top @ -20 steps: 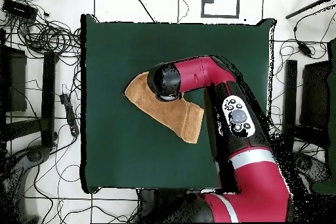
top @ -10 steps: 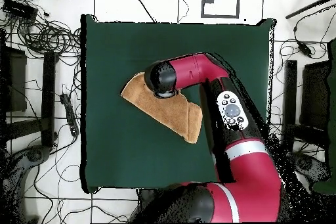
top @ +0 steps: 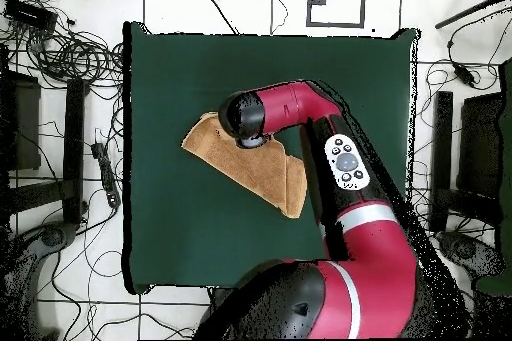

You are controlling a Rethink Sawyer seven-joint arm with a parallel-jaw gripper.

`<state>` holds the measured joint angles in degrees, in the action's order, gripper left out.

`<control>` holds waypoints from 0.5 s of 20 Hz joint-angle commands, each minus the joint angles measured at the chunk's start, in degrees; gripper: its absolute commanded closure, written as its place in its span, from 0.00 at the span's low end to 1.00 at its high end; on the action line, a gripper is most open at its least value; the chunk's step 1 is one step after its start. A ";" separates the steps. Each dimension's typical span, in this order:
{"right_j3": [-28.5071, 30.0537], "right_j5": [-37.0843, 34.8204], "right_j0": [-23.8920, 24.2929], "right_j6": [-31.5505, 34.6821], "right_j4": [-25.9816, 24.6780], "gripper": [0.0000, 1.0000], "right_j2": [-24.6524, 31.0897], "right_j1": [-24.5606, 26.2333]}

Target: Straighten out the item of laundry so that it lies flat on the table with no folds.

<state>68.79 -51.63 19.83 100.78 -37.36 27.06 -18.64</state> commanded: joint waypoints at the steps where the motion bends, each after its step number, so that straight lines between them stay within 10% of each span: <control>1: -4.56 -8.03 -3.23 -22.51 -1.25 1.00 6.22 2.20; 10: -7.52 -8.40 -3.56 -21.29 0.60 1.00 6.22 2.15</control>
<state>64.57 -54.73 19.56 94.65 -37.50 27.97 -16.69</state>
